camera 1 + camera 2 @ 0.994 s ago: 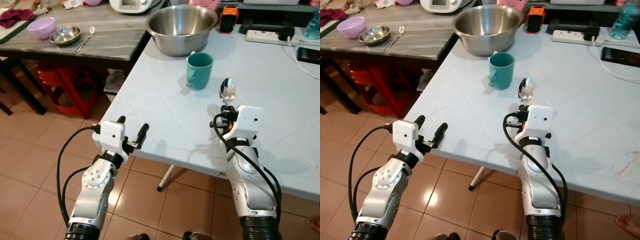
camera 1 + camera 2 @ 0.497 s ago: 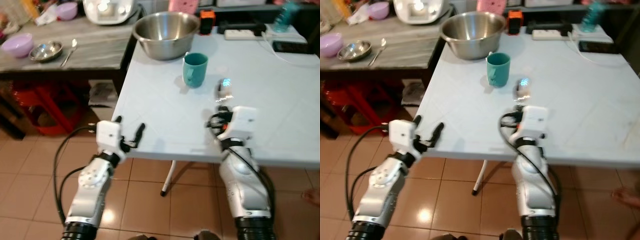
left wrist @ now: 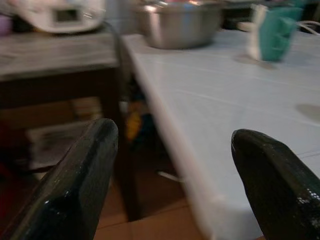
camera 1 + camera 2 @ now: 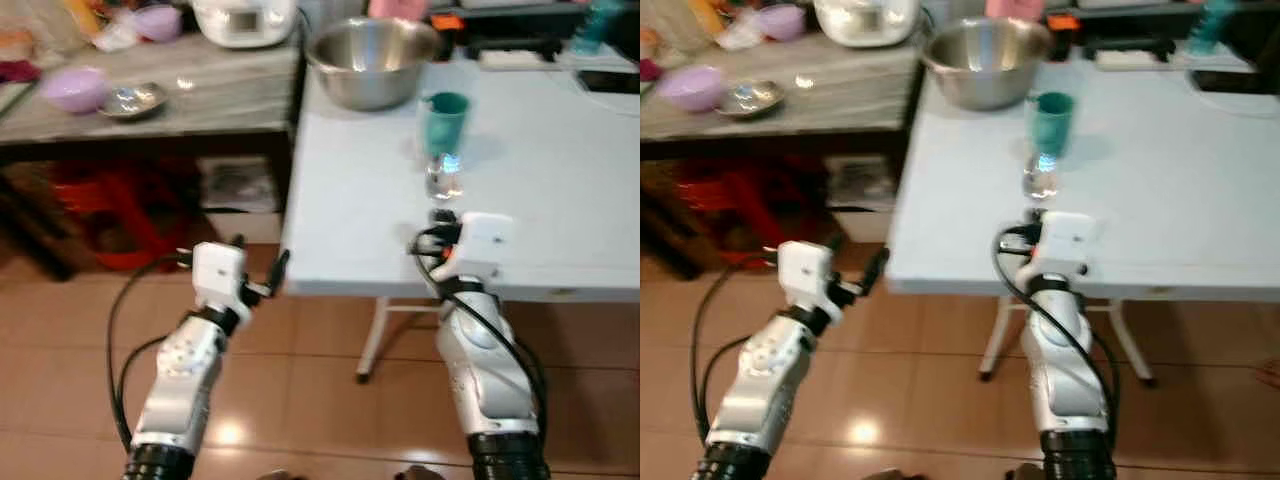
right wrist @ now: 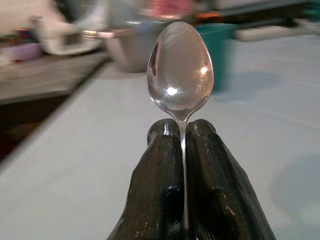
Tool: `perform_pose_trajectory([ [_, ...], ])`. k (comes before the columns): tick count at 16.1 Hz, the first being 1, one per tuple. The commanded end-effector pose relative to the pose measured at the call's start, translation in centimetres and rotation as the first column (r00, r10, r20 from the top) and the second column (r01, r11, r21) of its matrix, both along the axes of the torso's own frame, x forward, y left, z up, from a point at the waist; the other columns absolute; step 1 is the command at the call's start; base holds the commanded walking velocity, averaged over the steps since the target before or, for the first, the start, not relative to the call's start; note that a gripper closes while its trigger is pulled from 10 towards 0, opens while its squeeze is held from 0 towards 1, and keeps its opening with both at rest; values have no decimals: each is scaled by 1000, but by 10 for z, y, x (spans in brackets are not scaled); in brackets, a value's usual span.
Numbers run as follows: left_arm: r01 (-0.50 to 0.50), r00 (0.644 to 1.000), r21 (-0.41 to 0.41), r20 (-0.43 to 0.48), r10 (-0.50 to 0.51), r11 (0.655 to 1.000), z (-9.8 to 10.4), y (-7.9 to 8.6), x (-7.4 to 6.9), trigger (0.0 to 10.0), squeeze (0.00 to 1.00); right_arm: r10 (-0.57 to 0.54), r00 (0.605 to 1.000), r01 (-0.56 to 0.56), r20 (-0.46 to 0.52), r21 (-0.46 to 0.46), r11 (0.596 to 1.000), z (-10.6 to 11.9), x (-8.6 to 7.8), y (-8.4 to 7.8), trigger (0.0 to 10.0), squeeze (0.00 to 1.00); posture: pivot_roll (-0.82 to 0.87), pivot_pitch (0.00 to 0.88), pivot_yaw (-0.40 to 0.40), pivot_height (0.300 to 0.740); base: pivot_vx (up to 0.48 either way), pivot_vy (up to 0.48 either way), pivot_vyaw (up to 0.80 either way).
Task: Setting the table
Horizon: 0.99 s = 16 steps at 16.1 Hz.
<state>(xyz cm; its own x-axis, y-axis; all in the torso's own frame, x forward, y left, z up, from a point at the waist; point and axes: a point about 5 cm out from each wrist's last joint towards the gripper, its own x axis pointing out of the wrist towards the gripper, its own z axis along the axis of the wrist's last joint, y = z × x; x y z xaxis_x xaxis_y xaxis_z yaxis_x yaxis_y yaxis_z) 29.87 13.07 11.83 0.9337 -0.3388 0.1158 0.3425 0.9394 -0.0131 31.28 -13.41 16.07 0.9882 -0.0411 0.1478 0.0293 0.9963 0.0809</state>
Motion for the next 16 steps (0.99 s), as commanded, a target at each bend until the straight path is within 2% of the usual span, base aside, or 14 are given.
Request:
perform_pose_trajectory([
  [1,27,1000,4,-2,-27,1000,-1,-8,-1,10000,0,-26,1000,26,4,-7,1000,0,0,-8,10000,0,-96,116,114,740,0,458,0],
  [9,34,999,8,-7,-34,999,-3,-10,-1,10000,0,-38,999,38,7,-5,999,-1,-1,-10,10000,0,-99,115,117,740,0,459,0],
  [15,30,999,9,-11,-30,999,-4,-12,1,10000,0,-38,999,38,15,1,999,0,0,-11,10000,0,-102,108,111,740,0,458,277],
  [16,16,1000,9,-4,-16,1000,-4,-12,1,10000,0,-38,999,38,15,2,999,0,0,-12,10000,0,-103,108,109,740,0,0,0],
])
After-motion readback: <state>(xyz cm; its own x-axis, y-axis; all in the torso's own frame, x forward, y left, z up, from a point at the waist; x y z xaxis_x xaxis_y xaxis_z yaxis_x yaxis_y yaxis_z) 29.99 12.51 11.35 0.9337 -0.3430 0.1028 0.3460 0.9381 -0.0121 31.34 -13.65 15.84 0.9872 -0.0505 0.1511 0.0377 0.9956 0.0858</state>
